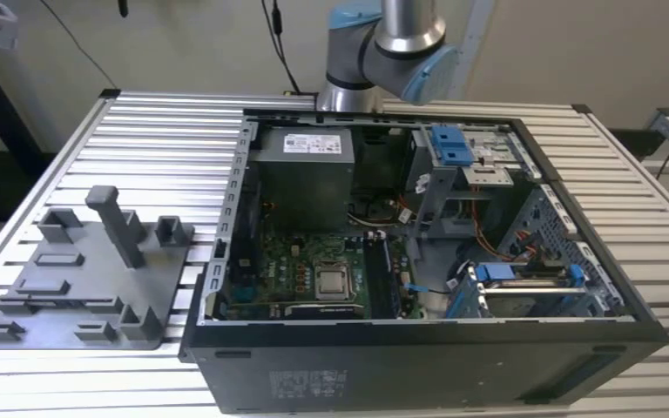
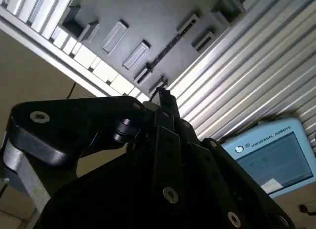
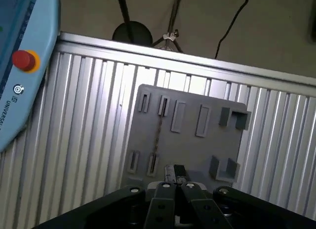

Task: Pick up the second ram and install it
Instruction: 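Pick up the second ram and move it above second insertion slot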

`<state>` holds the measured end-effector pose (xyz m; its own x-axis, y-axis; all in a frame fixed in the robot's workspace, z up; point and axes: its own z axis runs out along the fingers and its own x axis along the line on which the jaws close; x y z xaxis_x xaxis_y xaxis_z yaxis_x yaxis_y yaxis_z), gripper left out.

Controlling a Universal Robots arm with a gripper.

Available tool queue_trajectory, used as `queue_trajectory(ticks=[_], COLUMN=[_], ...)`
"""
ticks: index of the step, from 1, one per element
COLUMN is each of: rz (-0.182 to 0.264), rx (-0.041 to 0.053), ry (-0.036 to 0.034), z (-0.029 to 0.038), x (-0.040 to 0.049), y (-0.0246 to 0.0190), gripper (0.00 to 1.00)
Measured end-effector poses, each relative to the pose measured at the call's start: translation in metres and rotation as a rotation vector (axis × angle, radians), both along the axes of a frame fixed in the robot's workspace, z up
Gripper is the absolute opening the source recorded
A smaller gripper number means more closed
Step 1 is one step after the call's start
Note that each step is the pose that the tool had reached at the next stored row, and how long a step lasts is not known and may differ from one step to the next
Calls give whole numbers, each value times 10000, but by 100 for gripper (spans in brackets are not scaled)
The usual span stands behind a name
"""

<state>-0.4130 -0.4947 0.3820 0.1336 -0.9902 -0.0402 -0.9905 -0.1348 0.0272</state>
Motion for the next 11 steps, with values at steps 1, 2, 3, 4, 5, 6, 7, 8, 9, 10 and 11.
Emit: queue_trajectory(ticks=[1,2,3,4,5,6,7,8,9,10,11], rz=[-144,-175,-175,-175,-175,-175,-176,-176,-176,-176,-176], rx=[-1,-1,-15,-16,-18,-17,-18,-17,-17,-17,-17], ry=[1,1,1,1,1,1,1,1,0,0,0], z=[-19,-34,-35,-35,-34,-35,-34,-35,-35,-35,-35], x=[0,0,0,0,0,0,0,0,0,0,0], y=[0,0,0,0,0,0,0,0,0,0,0], gripper=[11,11,11,11,11,11,11,12,17,24,24])
